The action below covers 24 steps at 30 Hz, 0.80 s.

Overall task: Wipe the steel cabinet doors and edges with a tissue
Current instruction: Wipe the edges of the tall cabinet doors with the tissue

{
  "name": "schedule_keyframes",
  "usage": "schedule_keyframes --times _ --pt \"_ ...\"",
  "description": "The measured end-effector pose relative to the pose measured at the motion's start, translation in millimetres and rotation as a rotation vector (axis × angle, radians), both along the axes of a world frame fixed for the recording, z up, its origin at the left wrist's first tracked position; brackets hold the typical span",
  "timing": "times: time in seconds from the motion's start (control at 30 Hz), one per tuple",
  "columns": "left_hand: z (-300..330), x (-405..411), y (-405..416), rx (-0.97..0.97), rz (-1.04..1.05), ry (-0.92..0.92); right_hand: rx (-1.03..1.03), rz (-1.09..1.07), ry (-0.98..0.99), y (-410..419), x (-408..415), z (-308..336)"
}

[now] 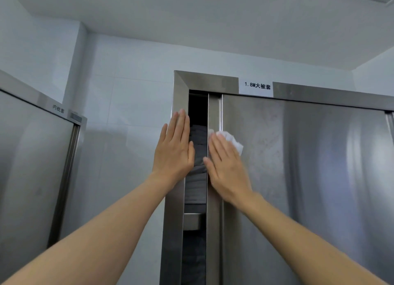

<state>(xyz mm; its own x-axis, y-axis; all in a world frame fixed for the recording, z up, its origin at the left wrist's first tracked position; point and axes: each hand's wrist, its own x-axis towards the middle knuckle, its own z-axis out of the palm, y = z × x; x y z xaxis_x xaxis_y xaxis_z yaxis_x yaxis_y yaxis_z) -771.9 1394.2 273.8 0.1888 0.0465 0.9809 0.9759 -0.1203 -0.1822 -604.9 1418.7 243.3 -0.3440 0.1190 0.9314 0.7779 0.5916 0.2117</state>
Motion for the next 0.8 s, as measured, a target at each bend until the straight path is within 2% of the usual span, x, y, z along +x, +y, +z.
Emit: schedule_keyframes --times 0.03,0.1,0.27,0.33,0.43,0.47,0.57,0.63,0.7,0.73,0.8 --pt "-0.4 -0.1 -0.3 -0.006 -0.001 -0.004 -0.019 0.018 -0.028 -3.2 3.1 -24.6" --pt "-1.2 -0.3 -0.7 -0.011 -0.004 -0.01 -0.039 0.029 -0.058 -4.9 9.5 -28.4" --pt "-0.8 -0.6 -2.4 -0.044 0.014 -0.001 -0.067 -0.016 0.037 5.3 0.9 61.6" --pt "-1.1 -0.6 -3.1 -0.049 0.018 -0.004 -0.079 0.003 0.045 3.7 -1.9 37.6" --pt "-0.7 0.0 -3.0 -0.041 0.017 -0.011 -0.095 0.025 -0.046 -8.8 4.9 -38.1" --pt "-1.1 0.4 -2.6 -0.036 0.018 -0.013 -0.102 0.017 -0.074 -6.9 8.4 -45.9" --pt "-0.5 0.2 -2.0 -0.03 0.001 -0.008 -0.078 0.02 -0.047 -2.3 5.1 16.8" --pt "-0.6 -1.0 -1.6 -0.039 -0.013 -0.005 -0.138 -0.001 -0.002 -3.0 0.0 81.3" --pt "-0.6 -1.6 -0.9 -0.035 -0.01 -0.007 -0.158 -0.029 -0.015 0.6 0.0 118.4" --pt "-0.3 -1.4 -0.9 -0.036 -0.009 -0.006 -0.132 -0.037 -0.015 2.5 1.0 119.2" --pt "-0.3 -0.6 -0.5 -0.041 -0.008 -0.004 -0.075 -0.026 0.002 4.7 1.3 79.0"
